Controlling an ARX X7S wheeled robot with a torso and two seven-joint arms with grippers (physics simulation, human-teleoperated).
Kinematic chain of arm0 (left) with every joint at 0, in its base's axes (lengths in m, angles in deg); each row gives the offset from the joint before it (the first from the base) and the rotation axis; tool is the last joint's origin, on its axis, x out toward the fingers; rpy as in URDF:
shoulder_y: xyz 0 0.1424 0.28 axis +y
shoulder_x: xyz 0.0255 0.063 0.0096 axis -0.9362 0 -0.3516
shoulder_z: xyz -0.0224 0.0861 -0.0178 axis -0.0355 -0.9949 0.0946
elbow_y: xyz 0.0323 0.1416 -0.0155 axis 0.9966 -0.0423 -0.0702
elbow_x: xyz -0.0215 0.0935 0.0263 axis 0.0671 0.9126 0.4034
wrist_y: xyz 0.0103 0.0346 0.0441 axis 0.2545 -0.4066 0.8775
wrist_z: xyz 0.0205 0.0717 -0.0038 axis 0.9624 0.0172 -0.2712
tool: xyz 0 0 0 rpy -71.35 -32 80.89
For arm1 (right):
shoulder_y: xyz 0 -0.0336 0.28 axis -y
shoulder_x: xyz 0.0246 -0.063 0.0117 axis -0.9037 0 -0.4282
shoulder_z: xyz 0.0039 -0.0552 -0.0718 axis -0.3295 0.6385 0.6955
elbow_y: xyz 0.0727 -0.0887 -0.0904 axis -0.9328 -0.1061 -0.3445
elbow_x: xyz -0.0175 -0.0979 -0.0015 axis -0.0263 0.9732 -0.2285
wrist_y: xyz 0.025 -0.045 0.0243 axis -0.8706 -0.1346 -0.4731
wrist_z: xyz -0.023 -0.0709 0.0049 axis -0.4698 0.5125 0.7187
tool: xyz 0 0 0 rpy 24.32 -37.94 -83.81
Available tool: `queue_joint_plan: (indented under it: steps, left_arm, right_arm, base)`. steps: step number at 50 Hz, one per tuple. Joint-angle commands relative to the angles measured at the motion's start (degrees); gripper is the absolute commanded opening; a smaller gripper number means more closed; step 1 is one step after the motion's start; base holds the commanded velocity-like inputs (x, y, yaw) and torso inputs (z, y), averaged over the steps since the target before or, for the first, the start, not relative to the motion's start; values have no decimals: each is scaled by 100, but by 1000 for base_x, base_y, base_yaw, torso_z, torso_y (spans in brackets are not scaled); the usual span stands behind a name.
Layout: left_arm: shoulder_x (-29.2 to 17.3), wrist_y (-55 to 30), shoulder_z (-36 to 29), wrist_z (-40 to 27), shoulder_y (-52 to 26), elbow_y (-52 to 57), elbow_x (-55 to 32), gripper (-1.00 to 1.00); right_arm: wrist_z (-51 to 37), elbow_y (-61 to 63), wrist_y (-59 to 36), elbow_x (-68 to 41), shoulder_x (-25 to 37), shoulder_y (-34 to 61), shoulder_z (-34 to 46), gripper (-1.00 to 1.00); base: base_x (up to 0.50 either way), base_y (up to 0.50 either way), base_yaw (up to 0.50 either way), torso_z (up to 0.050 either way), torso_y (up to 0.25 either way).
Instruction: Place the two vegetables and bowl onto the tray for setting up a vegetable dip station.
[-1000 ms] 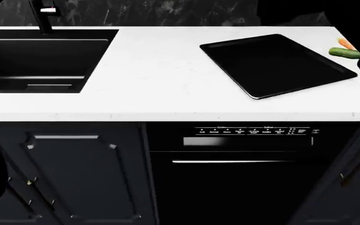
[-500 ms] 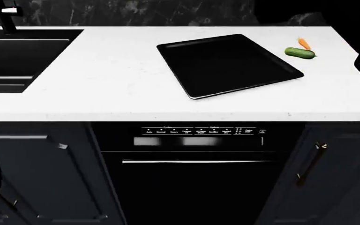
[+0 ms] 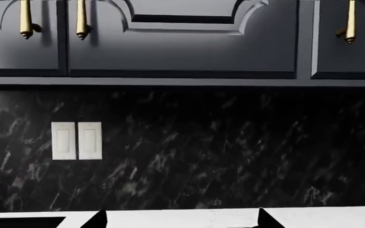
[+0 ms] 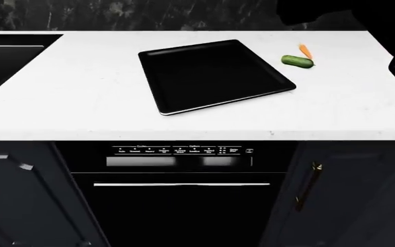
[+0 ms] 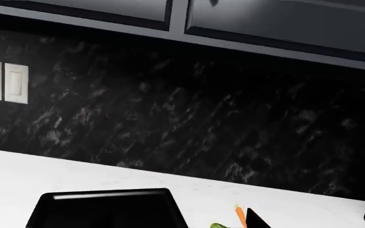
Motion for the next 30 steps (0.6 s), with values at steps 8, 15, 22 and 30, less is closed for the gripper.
queue_joint_plan:
  steps: [8, 15, 22, 30]
  left_arm:
    - [-66, 83, -71, -59, -22, -2, -110, 100]
    - [-79, 125, -111, -44, -25, -4, -120, 100]
    - [-96, 154, -145, -60, -28, -7, -146, 100]
    - [-125, 188, -169, -80, -37, 9, -191, 100]
  right_arm:
    - [-157, -52, -19, -138, 34, 95, 136, 100]
    - [-114, -63, 20, -109, 31, 89, 153, 100]
    - [-132, -74, 44, -139, 35, 126, 170, 100]
    - [-166, -63, 71, -181, 49, 147, 189, 100]
  base:
    - [500, -1, 0, 0, 0]
    - [500, -1, 0, 0, 0]
    - [500, -1, 0, 0, 0]
    - [500, -30, 0, 0, 2]
